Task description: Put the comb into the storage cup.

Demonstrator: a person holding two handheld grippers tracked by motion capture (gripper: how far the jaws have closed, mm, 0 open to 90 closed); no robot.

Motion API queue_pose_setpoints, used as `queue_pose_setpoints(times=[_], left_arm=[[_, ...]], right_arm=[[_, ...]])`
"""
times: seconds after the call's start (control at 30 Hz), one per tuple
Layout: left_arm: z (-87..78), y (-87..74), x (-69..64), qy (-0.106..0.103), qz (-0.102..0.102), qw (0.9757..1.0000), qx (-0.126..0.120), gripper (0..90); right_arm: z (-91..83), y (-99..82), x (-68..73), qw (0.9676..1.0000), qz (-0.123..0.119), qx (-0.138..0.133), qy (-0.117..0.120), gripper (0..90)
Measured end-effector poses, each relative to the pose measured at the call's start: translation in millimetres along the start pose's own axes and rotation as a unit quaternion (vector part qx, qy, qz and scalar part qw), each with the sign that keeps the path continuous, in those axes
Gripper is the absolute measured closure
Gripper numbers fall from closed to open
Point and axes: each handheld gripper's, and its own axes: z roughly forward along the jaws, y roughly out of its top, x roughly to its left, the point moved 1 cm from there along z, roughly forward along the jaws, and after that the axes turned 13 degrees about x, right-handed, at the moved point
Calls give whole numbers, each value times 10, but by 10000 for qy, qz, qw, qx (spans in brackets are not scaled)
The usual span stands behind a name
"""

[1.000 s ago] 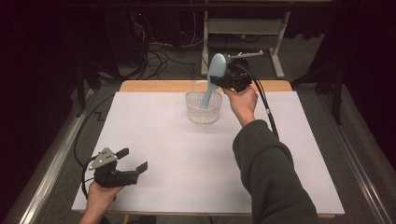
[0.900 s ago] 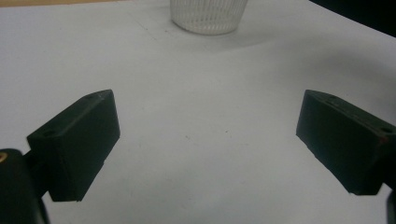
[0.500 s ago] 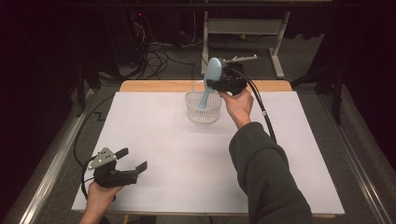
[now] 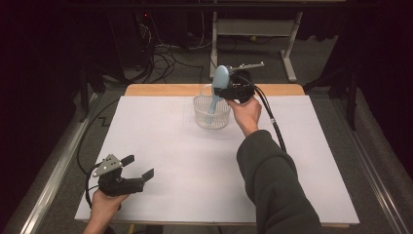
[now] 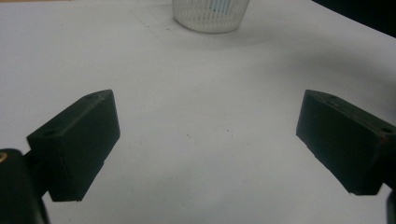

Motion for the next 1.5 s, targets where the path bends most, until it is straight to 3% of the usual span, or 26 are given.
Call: queue_pose_setpoints(times=[0.6, 1.13, 1.5], left_arm=[[1, -3, 8, 2, -17, 10000, 11, 55], [11, -1, -4, 10, 47, 10000, 37, 55], [15, -1, 2, 3, 18, 10000, 44, 55]], right_arm=[[160, -78, 5, 9999, 73, 121, -56, 520], [174, -98, 8, 9998, 40, 133, -150, 491], [141, -103, -88, 9991, 208, 221, -294, 436]])
